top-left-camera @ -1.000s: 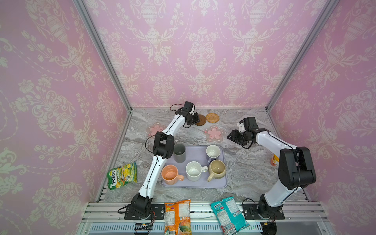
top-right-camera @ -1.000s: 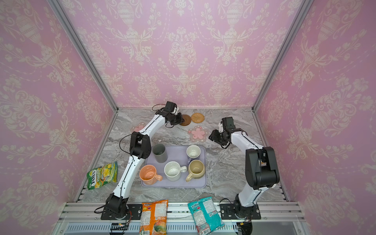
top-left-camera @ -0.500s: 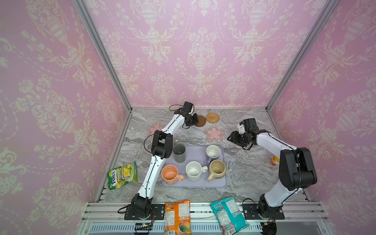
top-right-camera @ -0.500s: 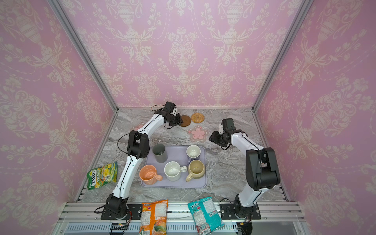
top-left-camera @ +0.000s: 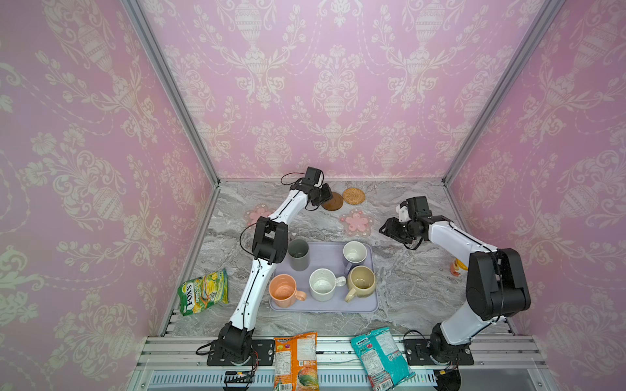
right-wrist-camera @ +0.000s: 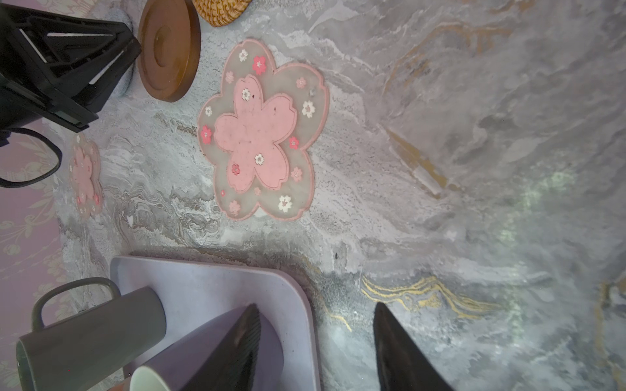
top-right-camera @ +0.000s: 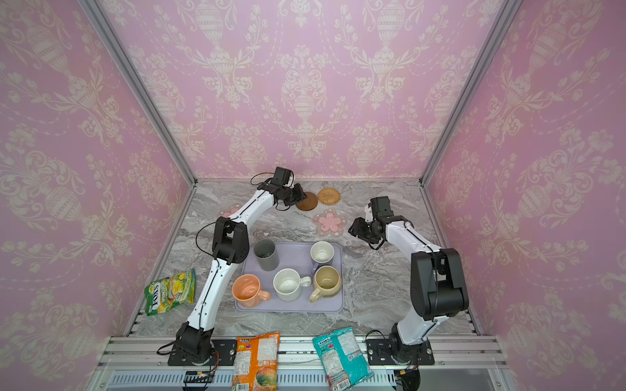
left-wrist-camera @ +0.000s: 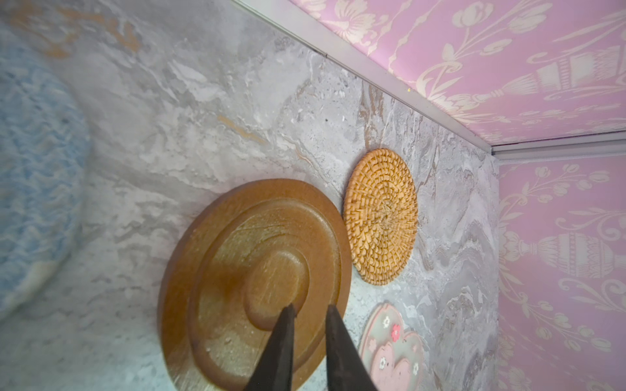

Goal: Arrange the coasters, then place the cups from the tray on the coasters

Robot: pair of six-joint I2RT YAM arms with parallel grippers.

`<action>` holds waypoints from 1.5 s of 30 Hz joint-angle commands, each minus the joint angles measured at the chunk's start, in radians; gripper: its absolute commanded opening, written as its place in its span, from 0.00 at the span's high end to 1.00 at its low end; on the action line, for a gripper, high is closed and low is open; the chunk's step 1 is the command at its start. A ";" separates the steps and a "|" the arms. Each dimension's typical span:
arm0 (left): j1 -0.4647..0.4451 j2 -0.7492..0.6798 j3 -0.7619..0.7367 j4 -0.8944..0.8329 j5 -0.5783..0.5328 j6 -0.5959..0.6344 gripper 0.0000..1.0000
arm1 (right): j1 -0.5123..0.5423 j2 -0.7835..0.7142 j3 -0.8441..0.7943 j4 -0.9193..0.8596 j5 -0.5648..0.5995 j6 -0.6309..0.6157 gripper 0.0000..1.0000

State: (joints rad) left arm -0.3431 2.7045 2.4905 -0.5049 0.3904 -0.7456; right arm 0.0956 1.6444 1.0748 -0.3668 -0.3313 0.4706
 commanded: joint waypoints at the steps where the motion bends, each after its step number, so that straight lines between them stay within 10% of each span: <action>1: -0.001 0.064 0.030 -0.007 0.024 -0.057 0.79 | -0.001 0.011 0.016 -0.021 0.008 -0.009 0.45; 45: -0.039 -0.085 -0.141 -0.251 -0.048 0.072 0.77 | 0.001 0.011 -0.047 0.053 -0.033 0.062 0.45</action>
State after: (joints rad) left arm -0.3706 2.6381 2.3806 -0.6758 0.3527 -0.7105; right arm 0.0959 1.6527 1.0473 -0.3328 -0.3511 0.5064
